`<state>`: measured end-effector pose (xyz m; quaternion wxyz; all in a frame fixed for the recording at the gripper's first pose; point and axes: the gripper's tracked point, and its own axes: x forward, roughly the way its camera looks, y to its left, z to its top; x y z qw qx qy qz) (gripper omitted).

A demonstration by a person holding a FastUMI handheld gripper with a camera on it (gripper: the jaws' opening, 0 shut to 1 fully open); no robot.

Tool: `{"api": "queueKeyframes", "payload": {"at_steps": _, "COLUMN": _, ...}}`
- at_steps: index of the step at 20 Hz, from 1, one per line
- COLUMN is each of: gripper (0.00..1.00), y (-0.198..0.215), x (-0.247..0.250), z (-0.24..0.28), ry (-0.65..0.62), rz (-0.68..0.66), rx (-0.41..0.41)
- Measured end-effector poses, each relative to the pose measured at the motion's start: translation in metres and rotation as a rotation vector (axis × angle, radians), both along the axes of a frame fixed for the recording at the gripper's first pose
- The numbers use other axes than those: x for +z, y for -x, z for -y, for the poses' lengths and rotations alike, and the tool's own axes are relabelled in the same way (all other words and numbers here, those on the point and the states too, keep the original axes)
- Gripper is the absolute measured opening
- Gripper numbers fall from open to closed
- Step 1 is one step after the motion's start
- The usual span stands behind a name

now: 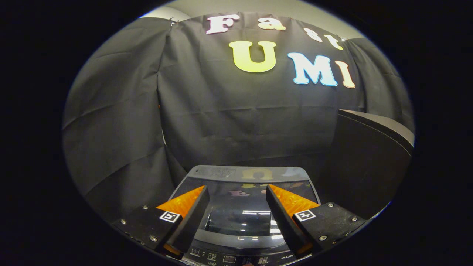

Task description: Put the clothes into the washing machine and then close the washing machine lid.

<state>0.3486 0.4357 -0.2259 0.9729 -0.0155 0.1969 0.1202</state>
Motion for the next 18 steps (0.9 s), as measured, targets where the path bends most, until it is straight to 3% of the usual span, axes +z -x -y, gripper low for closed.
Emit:
{"api": "queueKeyframes", "payload": {"at_steps": 10, "gripper": 0.96, "y": 0.038, "x": 0.053, "z": 0.011, "ry": -0.013, "rz": 0.069, "rx": 0.039}}
{"api": "queueKeyframes", "payload": {"at_steps": 18, "gripper": 0.96, "y": 0.081, "x": 0.143, "z": 0.096, "ry": -0.022, "rz": 0.201, "rx": 0.032}}
